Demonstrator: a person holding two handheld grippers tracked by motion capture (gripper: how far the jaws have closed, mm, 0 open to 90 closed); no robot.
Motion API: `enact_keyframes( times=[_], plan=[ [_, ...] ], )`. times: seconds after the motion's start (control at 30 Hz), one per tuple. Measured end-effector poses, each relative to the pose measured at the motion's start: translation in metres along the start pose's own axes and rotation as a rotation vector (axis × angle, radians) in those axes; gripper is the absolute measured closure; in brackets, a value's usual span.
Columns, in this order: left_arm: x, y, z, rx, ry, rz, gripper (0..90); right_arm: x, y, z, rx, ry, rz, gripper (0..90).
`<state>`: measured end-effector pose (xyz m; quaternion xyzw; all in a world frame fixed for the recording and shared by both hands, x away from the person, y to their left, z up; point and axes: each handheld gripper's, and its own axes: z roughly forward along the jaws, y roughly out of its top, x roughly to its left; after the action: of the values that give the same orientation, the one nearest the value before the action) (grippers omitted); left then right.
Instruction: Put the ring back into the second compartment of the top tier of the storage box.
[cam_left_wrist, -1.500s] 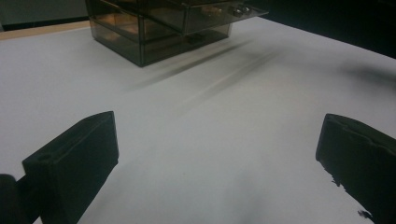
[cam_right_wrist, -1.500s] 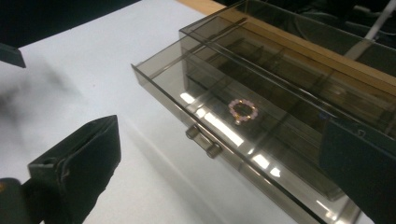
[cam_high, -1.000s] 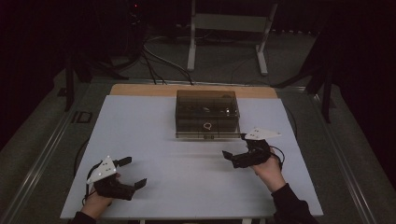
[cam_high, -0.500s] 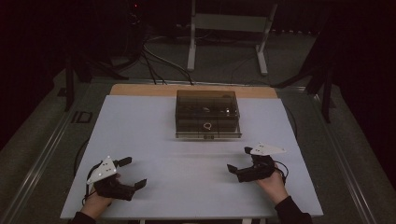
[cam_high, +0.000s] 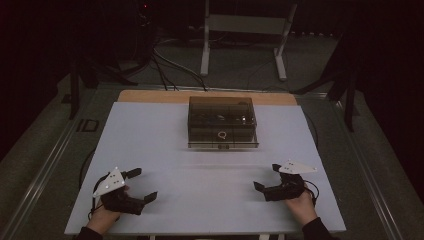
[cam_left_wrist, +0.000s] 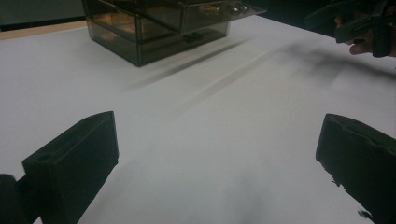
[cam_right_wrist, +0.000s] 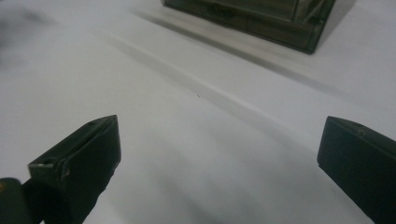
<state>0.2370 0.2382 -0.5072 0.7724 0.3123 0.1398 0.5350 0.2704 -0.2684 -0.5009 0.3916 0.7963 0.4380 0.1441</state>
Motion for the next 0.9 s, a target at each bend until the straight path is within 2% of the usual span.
enact_keyframes(
  times=[0.27, 0.6, 0.9],
  plan=[
    [0.0000, 0.0001, 0.0002, 0.000, 0.000, 0.001, 0.0, 0.0020, -0.0011, 0.0041, 0.014, 0.008, -0.020, 0.0],
    [0.0004, -0.0001, 0.0006, 0.001, -0.002, -0.001, 0.0, 0.0019, -0.0012, 0.0054, 0.004, 0.021, -0.008, 0.0],
    [0.0005, 0.0011, 0.0013, -0.006, -0.005, -0.002, 0.0, 0.0026, -0.0014, 0.0046, 0.002, 0.017, -0.017, 0.0]
  ],
)
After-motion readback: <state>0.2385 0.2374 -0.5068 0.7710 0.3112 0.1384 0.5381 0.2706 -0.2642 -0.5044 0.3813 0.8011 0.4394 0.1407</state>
